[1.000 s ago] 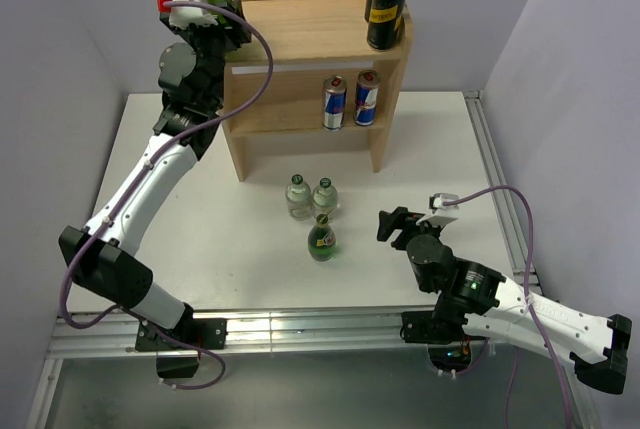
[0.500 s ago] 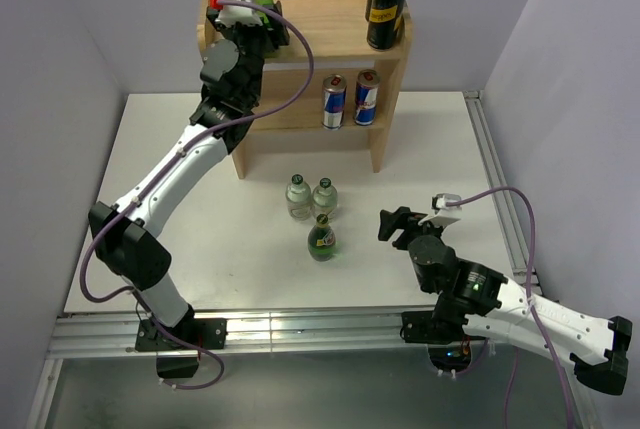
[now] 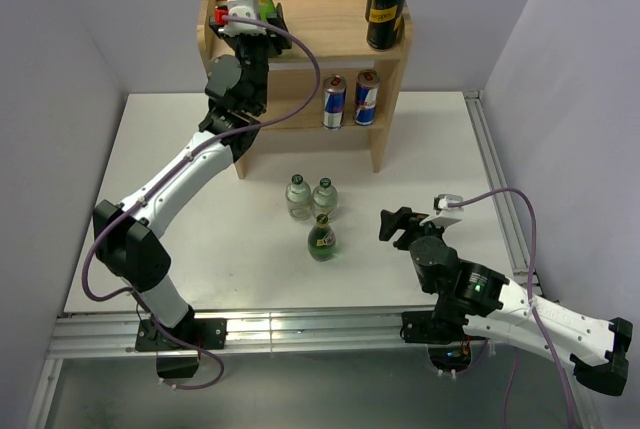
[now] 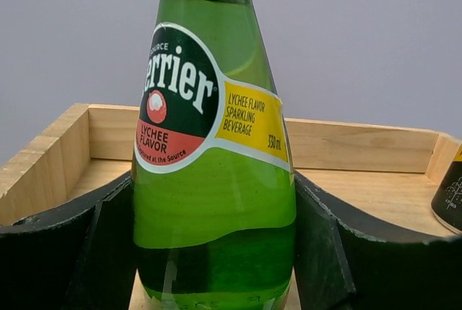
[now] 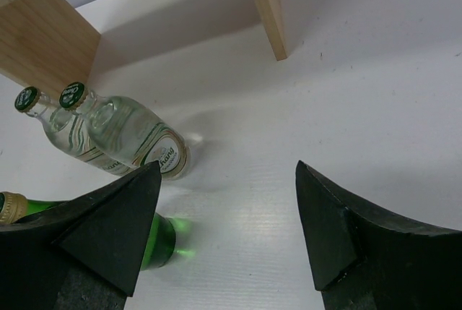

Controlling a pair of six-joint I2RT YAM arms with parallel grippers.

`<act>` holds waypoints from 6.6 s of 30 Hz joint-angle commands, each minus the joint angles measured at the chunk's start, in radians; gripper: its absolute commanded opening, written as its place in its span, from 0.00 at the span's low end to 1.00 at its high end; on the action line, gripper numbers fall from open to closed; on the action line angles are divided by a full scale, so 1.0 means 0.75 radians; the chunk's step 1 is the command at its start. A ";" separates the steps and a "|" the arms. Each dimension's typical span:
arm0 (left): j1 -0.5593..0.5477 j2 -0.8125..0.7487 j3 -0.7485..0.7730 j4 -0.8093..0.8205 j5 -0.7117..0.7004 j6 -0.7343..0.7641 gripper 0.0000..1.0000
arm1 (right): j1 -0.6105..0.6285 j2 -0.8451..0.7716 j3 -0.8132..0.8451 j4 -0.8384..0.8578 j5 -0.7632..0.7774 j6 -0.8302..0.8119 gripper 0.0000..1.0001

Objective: Place and organize the beverage onto the shelf

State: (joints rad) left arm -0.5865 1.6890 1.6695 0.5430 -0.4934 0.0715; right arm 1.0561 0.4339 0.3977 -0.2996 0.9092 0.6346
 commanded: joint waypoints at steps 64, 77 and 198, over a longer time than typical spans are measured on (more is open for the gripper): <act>0.013 0.231 -0.103 -0.280 -0.078 0.031 0.82 | 0.007 -0.018 -0.021 0.038 0.031 0.003 0.82; 0.011 0.115 -0.166 -0.282 -0.099 0.015 0.99 | 0.005 -0.020 -0.023 0.035 0.033 0.005 0.82; -0.956 0.186 -1.416 0.515 -0.627 -0.764 0.64 | 0.005 0.043 -0.021 0.062 0.023 -0.012 0.82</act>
State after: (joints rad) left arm -1.3102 1.8164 0.5785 0.8898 -0.9512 -0.4980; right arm 1.0561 0.4625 0.3828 -0.2832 0.9039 0.6300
